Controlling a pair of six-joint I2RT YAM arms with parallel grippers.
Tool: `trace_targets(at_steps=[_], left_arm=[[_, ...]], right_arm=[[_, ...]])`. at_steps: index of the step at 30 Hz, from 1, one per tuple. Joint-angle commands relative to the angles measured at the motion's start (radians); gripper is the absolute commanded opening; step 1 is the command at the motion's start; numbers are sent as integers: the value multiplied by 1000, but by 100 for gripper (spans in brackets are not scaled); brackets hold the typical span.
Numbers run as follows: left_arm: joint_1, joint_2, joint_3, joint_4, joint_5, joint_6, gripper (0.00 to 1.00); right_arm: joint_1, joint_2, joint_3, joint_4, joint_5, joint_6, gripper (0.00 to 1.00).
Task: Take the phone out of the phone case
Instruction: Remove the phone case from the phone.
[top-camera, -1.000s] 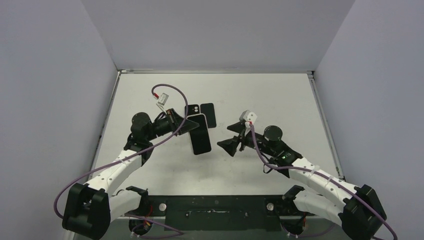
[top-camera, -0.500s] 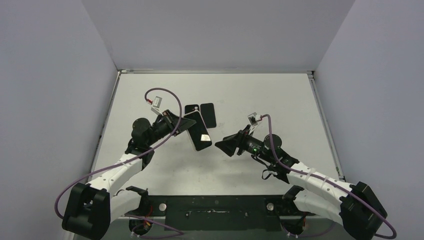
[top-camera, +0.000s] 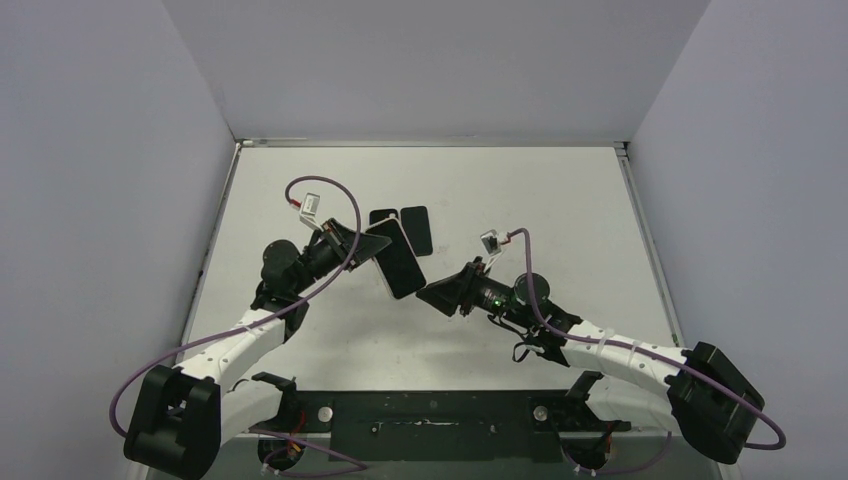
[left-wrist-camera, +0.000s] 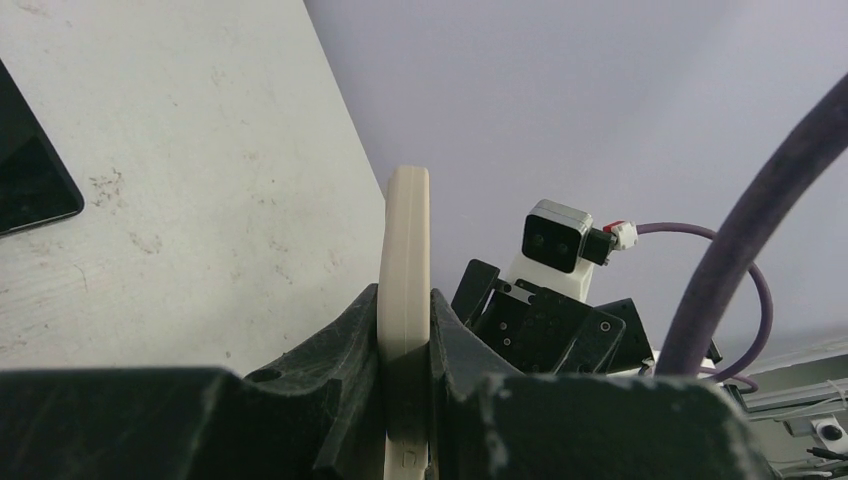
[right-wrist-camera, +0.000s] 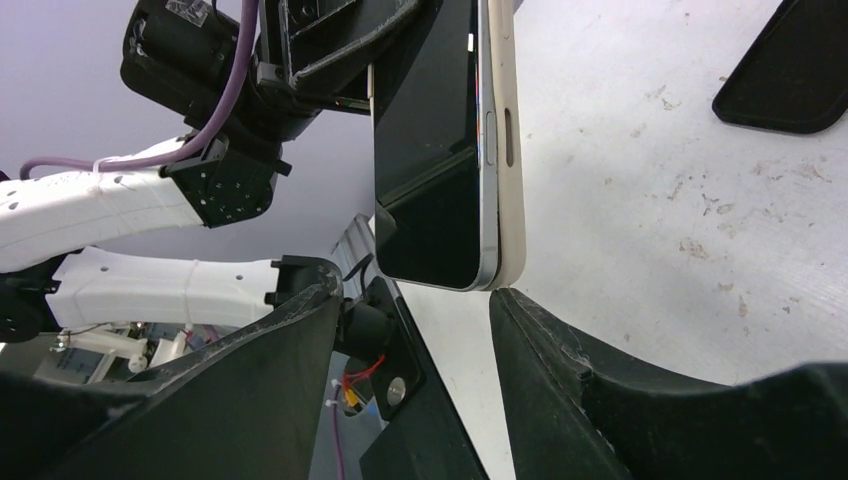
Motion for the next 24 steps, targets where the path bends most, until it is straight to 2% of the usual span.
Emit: trace_targets(at_steps=[1, 13, 24], left_arm=[[-8, -20, 14, 149, 12, -45, 0], [-19, -22, 6, 192, 26, -66, 0], [-19, -28, -7, 158, -6, -31, 0]], right_arm=[[3, -23, 27, 93, 39, 20, 57], [3, -27, 29, 108, 45, 26, 52], [3, -80, 43, 16, 73, -7, 52]])
